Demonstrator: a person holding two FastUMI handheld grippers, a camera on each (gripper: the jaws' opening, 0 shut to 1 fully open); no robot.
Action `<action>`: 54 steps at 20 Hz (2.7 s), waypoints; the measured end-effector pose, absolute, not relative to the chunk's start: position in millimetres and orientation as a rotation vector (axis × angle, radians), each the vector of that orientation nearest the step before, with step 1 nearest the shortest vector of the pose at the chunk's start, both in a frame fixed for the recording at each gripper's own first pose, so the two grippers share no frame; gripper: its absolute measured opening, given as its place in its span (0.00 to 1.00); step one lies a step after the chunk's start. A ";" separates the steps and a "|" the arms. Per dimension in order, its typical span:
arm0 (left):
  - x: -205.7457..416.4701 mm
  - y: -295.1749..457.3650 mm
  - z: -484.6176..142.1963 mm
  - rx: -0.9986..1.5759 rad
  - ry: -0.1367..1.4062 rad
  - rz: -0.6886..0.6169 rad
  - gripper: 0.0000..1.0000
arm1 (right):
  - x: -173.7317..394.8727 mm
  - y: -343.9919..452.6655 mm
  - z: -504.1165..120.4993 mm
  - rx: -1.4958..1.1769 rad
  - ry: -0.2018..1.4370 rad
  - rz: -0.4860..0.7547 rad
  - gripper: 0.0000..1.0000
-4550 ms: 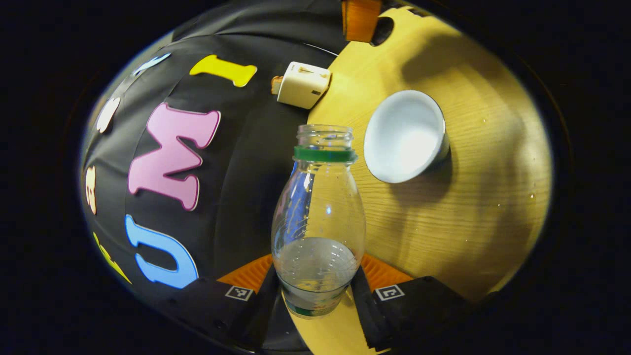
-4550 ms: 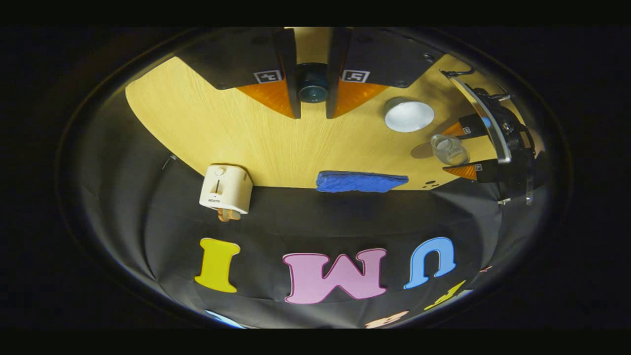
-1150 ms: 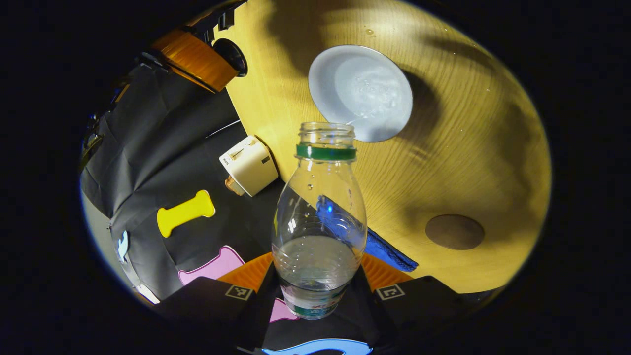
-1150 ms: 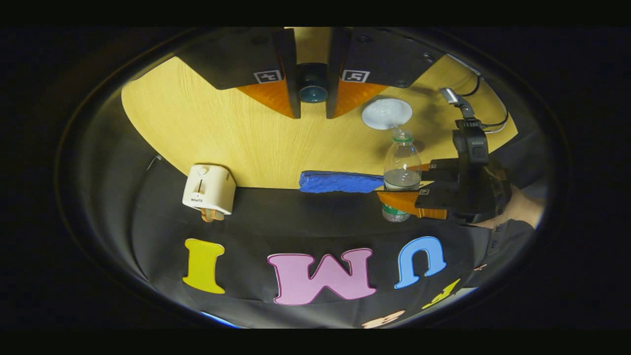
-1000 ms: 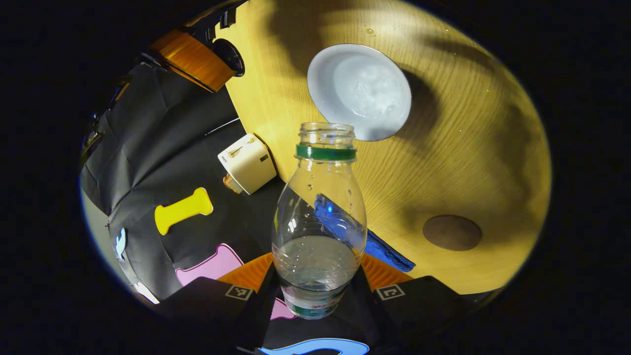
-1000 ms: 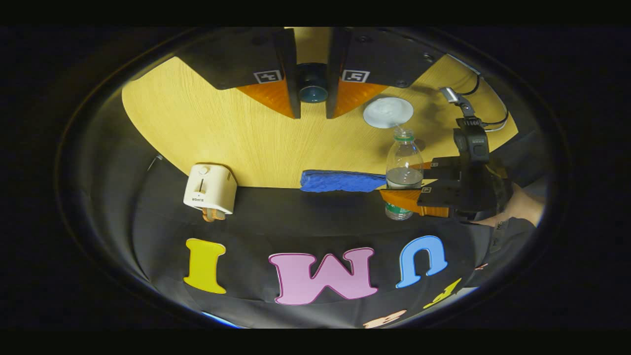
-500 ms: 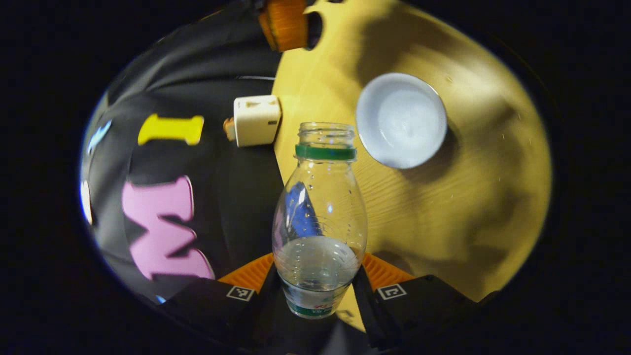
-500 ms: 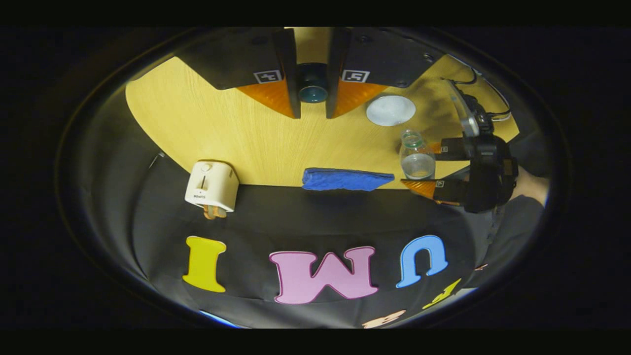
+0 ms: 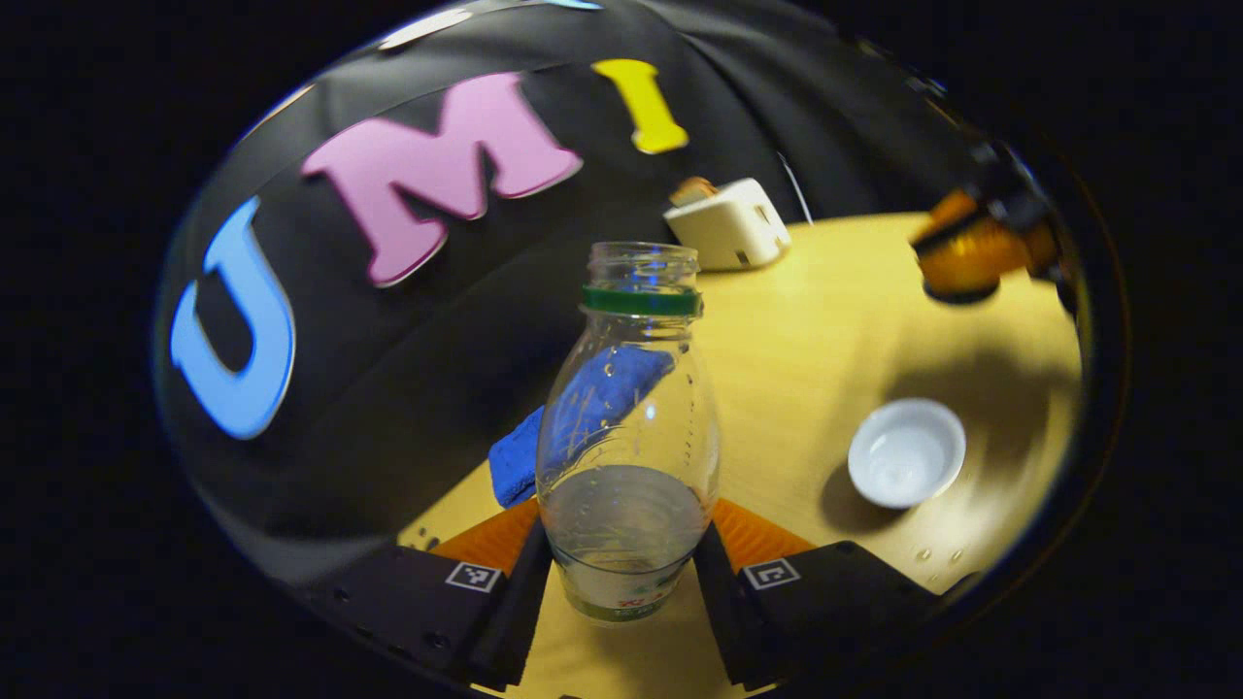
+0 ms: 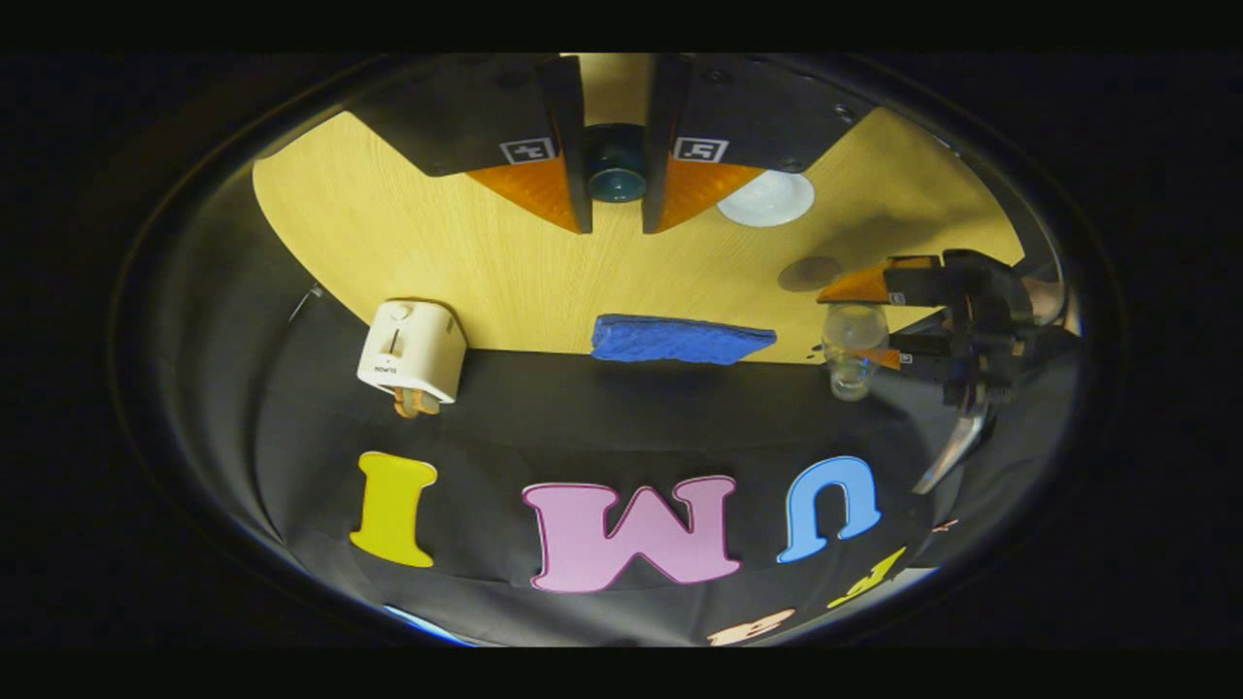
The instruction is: Open the teacup lid with one hand, grasp the water bottle and pour water into the teacup with the other hand; after pouring, place the water bottle on the coaster and then close the teacup lid.
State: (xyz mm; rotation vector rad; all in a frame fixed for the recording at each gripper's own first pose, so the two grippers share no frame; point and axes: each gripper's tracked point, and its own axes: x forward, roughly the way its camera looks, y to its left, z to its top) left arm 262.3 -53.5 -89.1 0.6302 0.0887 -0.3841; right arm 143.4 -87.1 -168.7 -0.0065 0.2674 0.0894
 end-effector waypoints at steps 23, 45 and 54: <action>311.2 -11.8 -103.1 0.021 0.103 -0.265 0.80 | 151.0 -47.1 -177.4 0.011 0.273 0.120 0.29; 231.8 1.8 -98.8 0.043 0.146 -0.292 0.98 | 166.6 -14.1 -178.6 0.011 0.241 0.184 0.29; 132.7 19.4 -105.7 0.088 0.185 -0.279 0.98 | 170.6 31.8 -196.3 -0.025 0.190 0.281 0.29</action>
